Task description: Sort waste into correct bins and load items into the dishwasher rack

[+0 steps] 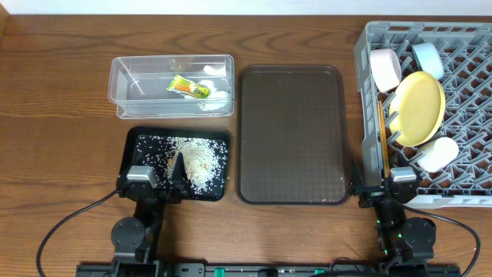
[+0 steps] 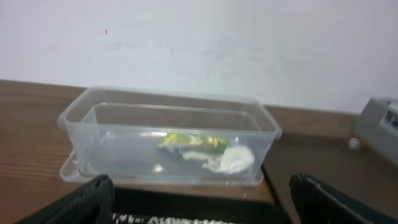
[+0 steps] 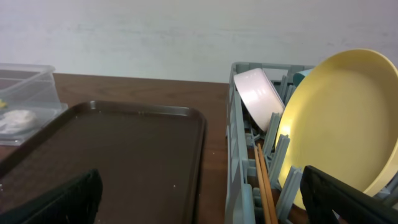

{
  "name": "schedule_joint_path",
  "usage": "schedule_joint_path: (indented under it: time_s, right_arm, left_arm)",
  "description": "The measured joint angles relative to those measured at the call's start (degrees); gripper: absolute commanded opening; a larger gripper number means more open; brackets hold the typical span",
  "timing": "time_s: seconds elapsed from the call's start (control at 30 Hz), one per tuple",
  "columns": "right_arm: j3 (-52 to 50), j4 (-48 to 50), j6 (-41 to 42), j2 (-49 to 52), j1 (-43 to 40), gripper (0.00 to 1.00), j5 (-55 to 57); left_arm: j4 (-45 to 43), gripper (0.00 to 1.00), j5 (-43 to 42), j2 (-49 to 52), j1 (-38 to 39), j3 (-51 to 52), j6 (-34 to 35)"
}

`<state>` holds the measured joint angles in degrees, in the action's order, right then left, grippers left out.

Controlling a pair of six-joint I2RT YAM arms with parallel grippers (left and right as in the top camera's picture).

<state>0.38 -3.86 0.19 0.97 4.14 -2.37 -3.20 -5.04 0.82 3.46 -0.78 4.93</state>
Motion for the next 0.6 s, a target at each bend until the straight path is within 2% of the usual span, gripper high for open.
schedule_joint_path:
  time_s: [0.2,0.6]
  right_arm:
    - [0.0,0.0,0.0,0.0,0.0,0.99,0.07]
    - [0.0,0.0,0.0,0.0,0.0,0.99,0.07]
  left_arm:
    - [4.31,0.93,0.22,-0.17,0.0,-0.07,-2.95]
    - [4.46,0.93,0.5,-0.17,0.0,-0.13,-3.74]
